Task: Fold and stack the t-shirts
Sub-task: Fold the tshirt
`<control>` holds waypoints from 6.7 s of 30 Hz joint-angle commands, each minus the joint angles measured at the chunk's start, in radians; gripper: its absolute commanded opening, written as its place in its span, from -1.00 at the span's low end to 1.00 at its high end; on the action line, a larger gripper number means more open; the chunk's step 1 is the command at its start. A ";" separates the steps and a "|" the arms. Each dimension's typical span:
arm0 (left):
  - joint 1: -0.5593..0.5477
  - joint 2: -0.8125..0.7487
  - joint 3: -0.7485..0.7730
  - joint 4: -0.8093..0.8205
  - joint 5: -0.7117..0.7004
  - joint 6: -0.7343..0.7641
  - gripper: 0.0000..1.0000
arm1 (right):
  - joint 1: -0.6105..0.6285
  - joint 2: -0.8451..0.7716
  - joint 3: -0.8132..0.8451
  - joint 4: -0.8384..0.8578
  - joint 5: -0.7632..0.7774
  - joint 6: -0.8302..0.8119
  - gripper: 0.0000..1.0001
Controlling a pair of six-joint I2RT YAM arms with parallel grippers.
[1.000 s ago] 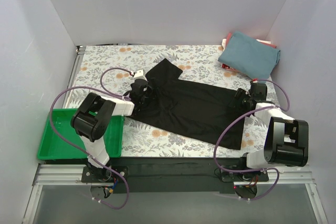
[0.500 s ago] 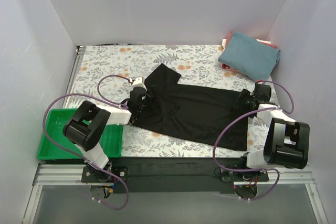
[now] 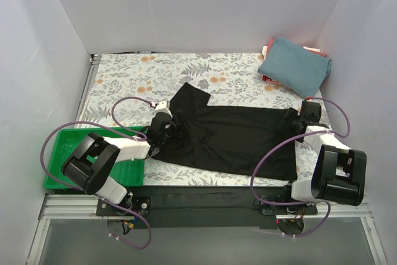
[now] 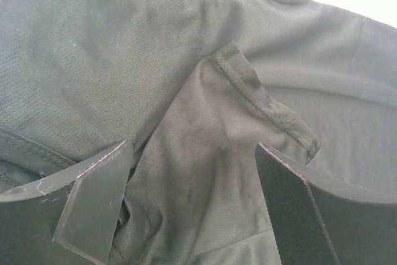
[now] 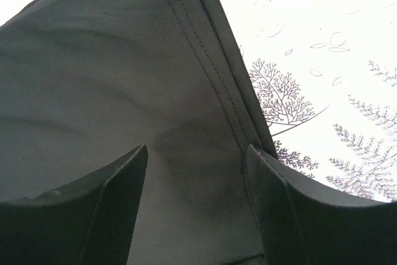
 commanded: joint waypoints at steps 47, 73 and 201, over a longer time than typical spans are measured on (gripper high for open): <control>0.186 0.463 0.752 -0.126 -0.079 0.291 0.56 | 0.033 0.313 0.328 0.158 0.053 -0.012 -0.04; 0.193 0.539 0.859 -0.154 -0.087 0.329 0.56 | 0.060 0.374 0.303 0.156 0.119 -0.019 -0.23; 0.167 -0.208 0.044 0.225 0.090 0.360 -1.00 | 0.086 0.072 0.162 0.170 0.134 -0.059 -0.97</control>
